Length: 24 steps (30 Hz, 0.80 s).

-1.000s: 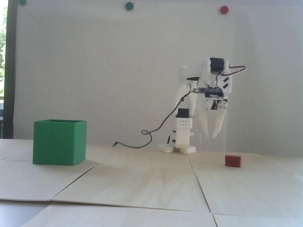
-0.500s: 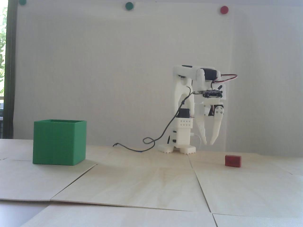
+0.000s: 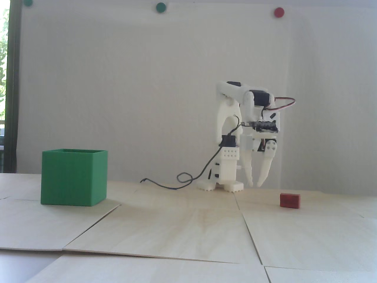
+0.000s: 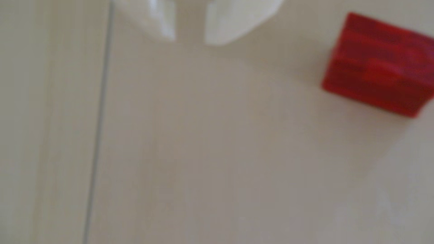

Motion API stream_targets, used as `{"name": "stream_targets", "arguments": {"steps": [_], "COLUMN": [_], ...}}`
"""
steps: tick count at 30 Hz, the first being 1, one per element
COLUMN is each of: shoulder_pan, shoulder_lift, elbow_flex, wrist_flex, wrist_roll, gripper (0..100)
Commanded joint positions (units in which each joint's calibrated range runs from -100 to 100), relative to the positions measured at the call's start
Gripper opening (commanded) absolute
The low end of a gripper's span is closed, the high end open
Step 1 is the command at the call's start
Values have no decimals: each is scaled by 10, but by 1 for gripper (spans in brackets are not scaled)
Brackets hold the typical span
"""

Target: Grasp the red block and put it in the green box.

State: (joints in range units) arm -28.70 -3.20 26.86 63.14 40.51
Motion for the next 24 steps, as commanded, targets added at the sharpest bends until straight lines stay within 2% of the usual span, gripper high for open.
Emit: {"name": "stream_targets", "arguments": {"steps": [1, 7, 13, 16, 24], "shoulder_pan": [-39, -95, -45, -34, -98], "shoulder_lift": [-2, -2, 6, 6, -1], "elbow_flex": [-56, -53, -57, -53, -50], "wrist_flex": [-3, -3, -11, -11, -3], "wrist_roll": [5, 0, 8, 29, 26], "gripper": [2, 3, 3, 3, 3]}}
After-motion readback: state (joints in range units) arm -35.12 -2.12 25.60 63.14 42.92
